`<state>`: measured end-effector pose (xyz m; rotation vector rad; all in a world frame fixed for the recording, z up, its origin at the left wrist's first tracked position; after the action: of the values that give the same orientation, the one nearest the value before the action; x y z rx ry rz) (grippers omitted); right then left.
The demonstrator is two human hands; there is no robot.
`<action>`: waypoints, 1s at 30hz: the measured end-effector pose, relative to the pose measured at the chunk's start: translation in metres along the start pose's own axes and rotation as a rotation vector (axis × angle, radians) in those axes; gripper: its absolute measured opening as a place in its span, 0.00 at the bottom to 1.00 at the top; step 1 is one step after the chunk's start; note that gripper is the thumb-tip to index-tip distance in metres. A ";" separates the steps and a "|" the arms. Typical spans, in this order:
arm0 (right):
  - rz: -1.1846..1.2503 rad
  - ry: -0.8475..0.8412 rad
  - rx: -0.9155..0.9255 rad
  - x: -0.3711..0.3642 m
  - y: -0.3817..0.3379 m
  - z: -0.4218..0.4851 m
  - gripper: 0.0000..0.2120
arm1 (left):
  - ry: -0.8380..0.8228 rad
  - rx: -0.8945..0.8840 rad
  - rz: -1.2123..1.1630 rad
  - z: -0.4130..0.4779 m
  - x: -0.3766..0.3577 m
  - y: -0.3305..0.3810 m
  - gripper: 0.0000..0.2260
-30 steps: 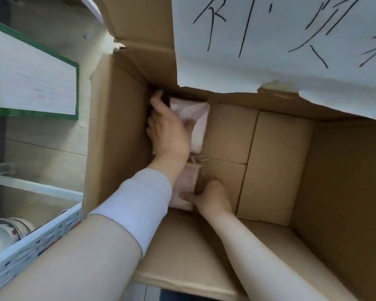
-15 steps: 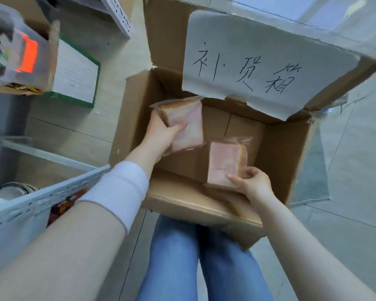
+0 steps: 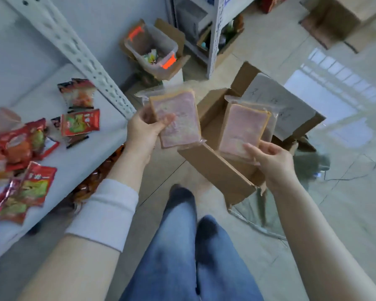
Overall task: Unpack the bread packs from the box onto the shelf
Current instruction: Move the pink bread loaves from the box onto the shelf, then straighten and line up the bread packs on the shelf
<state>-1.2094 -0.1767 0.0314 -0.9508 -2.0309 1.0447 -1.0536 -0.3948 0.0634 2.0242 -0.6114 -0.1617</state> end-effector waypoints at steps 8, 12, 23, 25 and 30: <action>-0.020 -0.349 0.346 -0.132 -0.117 -0.137 0.09 | 0.296 -0.241 -0.237 -0.134 0.222 0.058 0.10; -0.029 -0.536 0.477 -0.240 -0.148 -0.219 0.06 | 0.460 -0.312 -0.298 -0.191 0.342 0.054 0.10; -0.186 -0.717 0.677 -0.484 -0.168 -0.394 0.06 | 0.754 -0.285 -0.500 -0.249 0.609 -0.001 0.11; -0.186 -0.745 0.700 -0.523 -0.178 -0.403 0.09 | 0.756 -0.296 -0.497 -0.239 0.640 0.004 0.10; -0.102 -0.810 0.693 -0.631 -0.201 -0.409 0.12 | 0.796 -0.316 -0.446 -0.186 0.727 0.029 0.10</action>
<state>-0.6147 -0.6251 0.2567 -0.0367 -1.9838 2.1114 -0.3691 -0.6125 0.2817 1.6933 0.3483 0.2665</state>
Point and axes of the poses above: each hand's wrist, its own z-axis towards the middle knuckle, its own x-axis out of the back of the hand, y = z × x, the point moved 4 cm from there along z, towards the middle knuckle, and after that the axes turned 10 degrees about x, right-handed, at the moved point
